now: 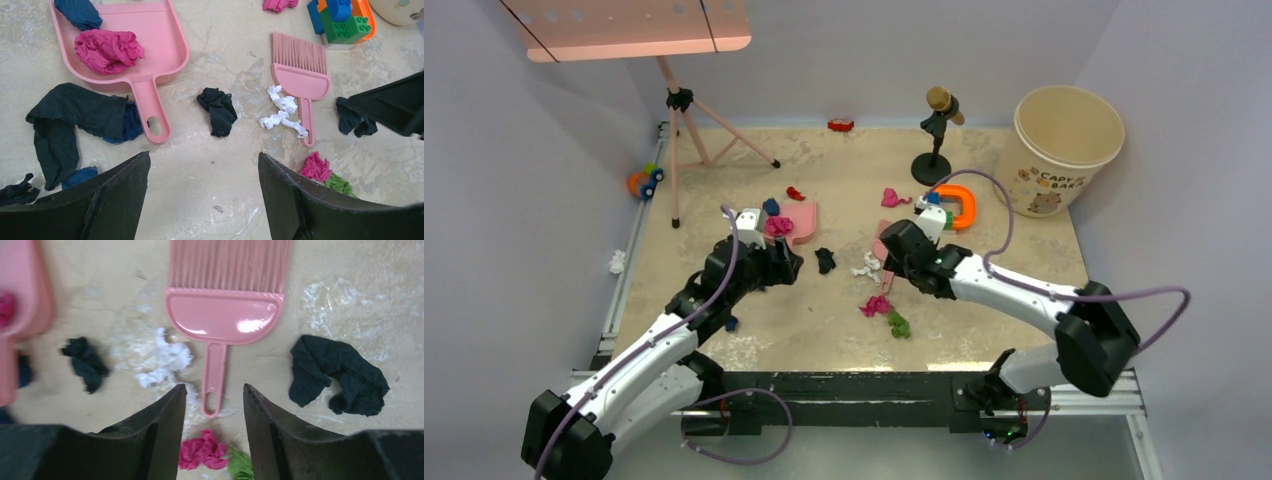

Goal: Sweep away the paper scraps from the table

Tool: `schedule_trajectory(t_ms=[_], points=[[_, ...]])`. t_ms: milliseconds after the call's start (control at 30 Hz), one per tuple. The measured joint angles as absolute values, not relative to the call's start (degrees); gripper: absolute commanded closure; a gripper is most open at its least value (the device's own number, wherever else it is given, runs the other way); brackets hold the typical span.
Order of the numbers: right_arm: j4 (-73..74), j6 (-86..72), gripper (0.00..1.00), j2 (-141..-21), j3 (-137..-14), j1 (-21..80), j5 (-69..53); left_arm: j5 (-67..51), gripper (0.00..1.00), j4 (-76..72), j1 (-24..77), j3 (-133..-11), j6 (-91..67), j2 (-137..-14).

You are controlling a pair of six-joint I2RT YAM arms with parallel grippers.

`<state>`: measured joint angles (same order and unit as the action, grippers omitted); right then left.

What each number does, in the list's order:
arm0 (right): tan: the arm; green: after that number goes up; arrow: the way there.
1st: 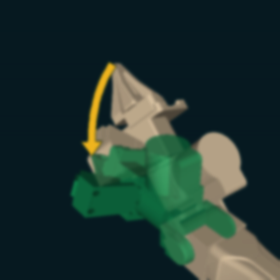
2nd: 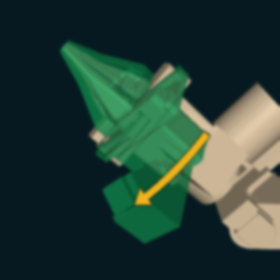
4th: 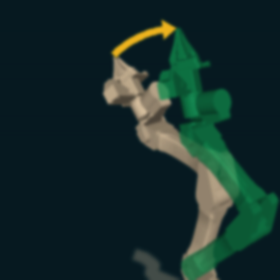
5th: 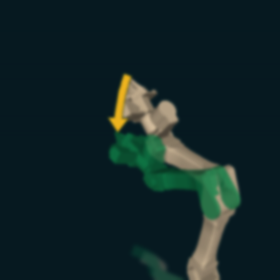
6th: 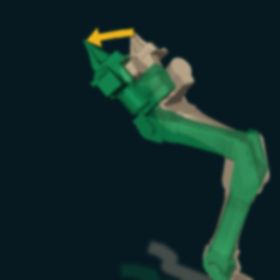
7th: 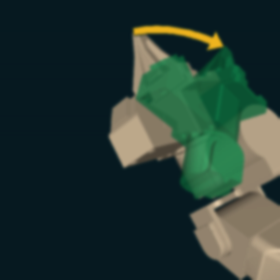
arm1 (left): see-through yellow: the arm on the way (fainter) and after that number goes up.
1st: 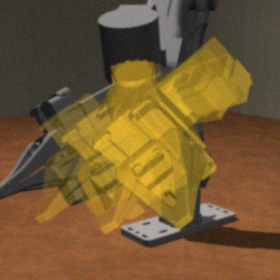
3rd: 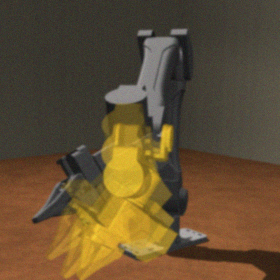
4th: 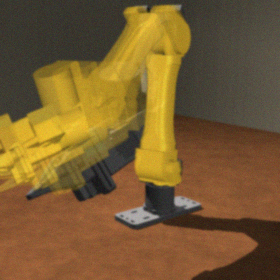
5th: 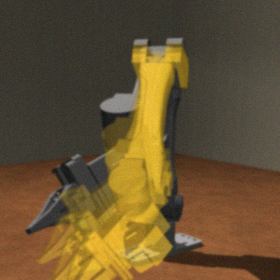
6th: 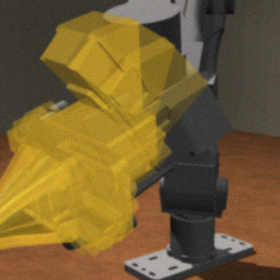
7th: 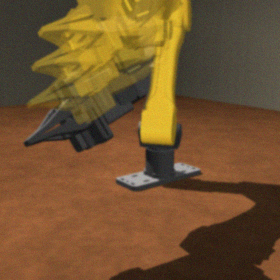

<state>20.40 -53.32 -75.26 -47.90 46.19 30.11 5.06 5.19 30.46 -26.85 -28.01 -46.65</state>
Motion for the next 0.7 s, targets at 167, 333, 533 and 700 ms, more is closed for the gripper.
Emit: schedule_trajectory(t_ms=[167,333,533,700], points=[[28.5,-55.5,0.47,-88.8,-56.2,45.4,32.3,4.0,0.17,3.4,30.5,-26.3,-27.9,-46.2],[30.6,-55.8,0.39,-94.6,-61.1,44.8,32.5,3.3,0.18,1.8,30.5,-25.4,-27.9,-46.4],[30.6,-55.9,0.44,-97.8,-61.8,44.6,31.9,3.2,0.18,0.6,30.5,-25.4,-27.9,-46.4],[29.5,-55.8,0.49,-100.9,-61.8,44.6,30.5,3.1,0.18,0.4,30.5,-25.4,-27.9,-46.4]])
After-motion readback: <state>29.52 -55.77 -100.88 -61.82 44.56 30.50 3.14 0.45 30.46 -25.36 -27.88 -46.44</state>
